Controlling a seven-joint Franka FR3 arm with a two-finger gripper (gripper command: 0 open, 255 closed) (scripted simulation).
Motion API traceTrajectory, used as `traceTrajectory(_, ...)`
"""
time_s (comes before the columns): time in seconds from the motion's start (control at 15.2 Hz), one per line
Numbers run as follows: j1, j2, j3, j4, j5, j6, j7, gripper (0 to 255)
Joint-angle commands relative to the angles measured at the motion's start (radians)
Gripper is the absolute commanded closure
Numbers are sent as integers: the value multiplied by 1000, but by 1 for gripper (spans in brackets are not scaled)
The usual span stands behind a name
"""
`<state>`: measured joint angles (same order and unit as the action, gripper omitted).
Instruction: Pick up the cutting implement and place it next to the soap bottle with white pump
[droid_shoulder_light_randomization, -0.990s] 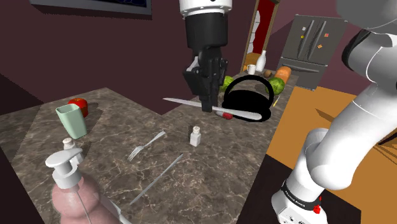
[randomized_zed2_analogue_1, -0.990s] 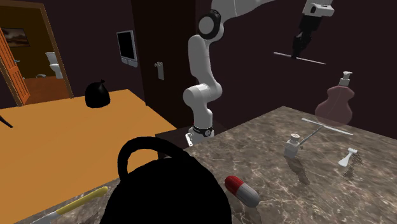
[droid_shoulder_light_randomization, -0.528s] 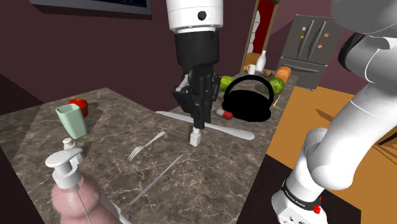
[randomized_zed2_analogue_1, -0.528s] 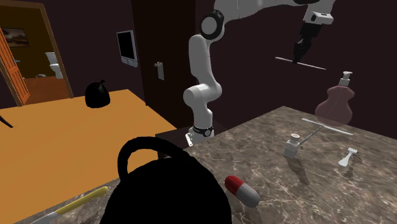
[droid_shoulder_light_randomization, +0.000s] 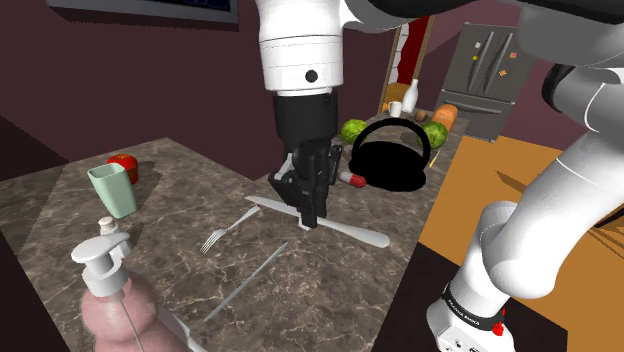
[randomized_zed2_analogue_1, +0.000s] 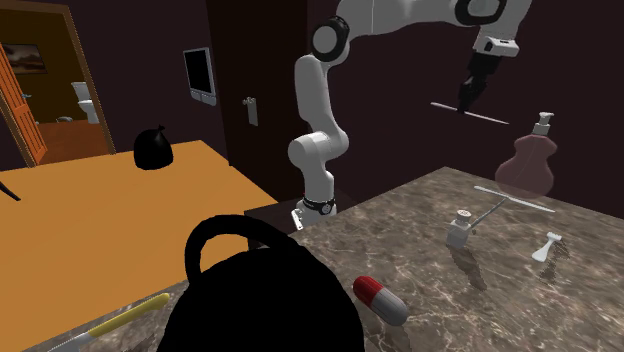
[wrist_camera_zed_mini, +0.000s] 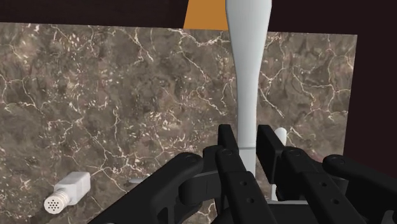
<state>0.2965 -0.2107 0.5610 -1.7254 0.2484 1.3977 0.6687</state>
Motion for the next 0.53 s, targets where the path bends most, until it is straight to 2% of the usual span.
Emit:
traceTrajectory(0.0, 1, -10, -1, -35, 4, 25, -8, 255)
traceTrajectory(0.46, 4, -31, 2, -147, 13, 118, -29, 255)
